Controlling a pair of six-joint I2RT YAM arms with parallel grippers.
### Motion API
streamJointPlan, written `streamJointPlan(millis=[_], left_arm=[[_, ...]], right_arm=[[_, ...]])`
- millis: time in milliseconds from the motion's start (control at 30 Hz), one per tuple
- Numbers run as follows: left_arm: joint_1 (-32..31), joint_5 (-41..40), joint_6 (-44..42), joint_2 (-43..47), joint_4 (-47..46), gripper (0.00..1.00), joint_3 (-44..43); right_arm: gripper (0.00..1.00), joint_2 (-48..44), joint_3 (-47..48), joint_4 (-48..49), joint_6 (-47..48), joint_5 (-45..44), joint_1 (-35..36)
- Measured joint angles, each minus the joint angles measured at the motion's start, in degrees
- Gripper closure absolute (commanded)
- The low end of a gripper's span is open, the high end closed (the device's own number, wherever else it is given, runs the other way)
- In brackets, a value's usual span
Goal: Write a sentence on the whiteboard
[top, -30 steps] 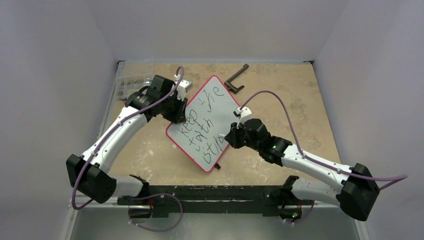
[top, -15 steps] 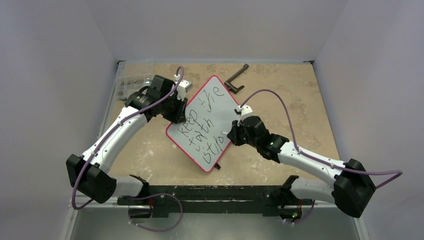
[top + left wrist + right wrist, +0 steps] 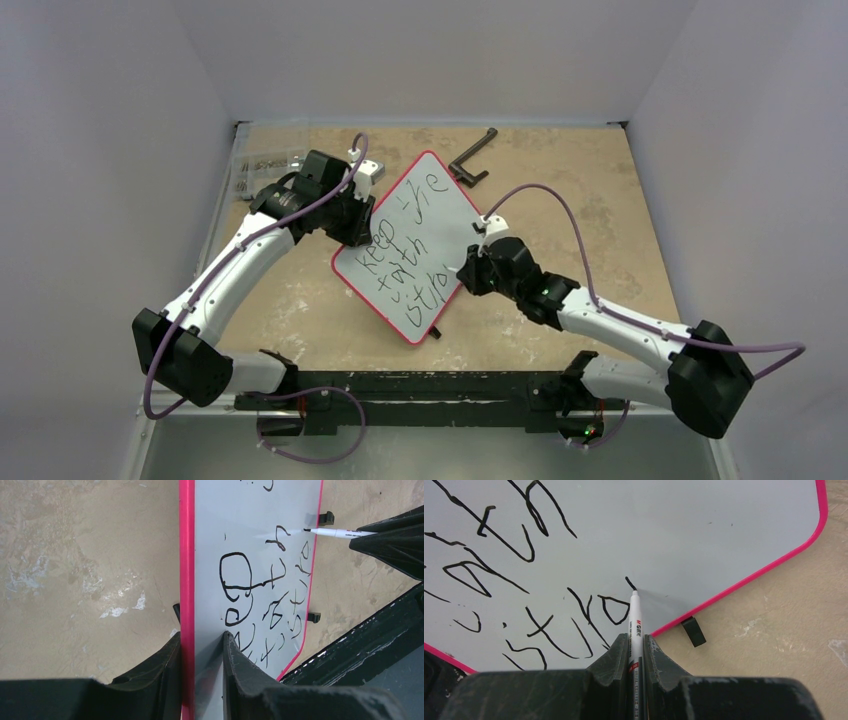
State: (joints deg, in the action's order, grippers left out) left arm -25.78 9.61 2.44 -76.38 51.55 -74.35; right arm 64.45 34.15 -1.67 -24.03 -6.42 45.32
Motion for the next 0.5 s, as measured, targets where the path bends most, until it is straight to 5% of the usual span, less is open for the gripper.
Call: streamJointPlan(millis=[500], left_arm=[[0.0,0.02,-0.02,0.0,0.0,1.0,0.0]], right_arm=[[1.0,-1.84,-2.91,-0.52,-1.03,0.02,-0.07]])
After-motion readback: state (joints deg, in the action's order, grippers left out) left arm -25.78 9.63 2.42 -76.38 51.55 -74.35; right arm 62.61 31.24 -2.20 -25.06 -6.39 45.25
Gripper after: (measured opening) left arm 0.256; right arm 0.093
